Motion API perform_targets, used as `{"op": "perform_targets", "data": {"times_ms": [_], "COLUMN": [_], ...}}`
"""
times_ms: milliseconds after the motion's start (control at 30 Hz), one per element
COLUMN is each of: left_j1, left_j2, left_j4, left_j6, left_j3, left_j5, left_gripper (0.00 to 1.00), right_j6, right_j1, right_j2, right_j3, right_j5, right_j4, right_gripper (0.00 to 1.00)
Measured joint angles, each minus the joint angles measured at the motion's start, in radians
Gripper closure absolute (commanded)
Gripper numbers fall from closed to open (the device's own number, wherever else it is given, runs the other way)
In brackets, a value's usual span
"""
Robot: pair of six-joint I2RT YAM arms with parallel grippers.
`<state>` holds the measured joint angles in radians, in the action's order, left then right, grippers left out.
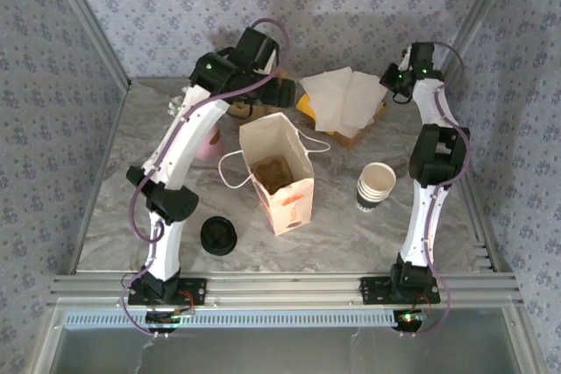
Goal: Pack the takeout coffee
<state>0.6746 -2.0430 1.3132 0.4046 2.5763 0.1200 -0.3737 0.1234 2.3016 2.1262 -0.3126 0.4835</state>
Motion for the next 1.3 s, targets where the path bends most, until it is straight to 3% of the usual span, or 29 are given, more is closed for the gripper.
{"op": "perform_targets", "data": {"times_ms": [367,733,967,1300], "left_j1": [0.06,0.128,0.134,0.134], "left_j2": [0.124,0.315,0.489,0.785], "left_j4": [-0.013,-0.088,-0.15,-0.227], "left_j6": [-0.025,-0.084,-0.086,-0.01], "left_j3": [-0.019,-0.128,-0.317,-0.597], "left_j5": [0.036,0.076,0.105,0.188], "left_gripper": [0.02,0.0,0.0,0.0], "right_j6": [-0.125,-0.245,-0.305,-0.392], "right_j1": [-0.054,-0.149,-0.22,-0.395], "right_j2": [-0.268,-0.523,-0.602,-0.673], "right_j3": [-0.134,-0.148,-0.046,0.024], "right_j5": [-0.088,-0.115,-0.187,-0.243], "right_j4": [-0.011,-0.04,-0.035,-0.013], "right_gripper": [1.0,1.0,1.0,1.0]}}
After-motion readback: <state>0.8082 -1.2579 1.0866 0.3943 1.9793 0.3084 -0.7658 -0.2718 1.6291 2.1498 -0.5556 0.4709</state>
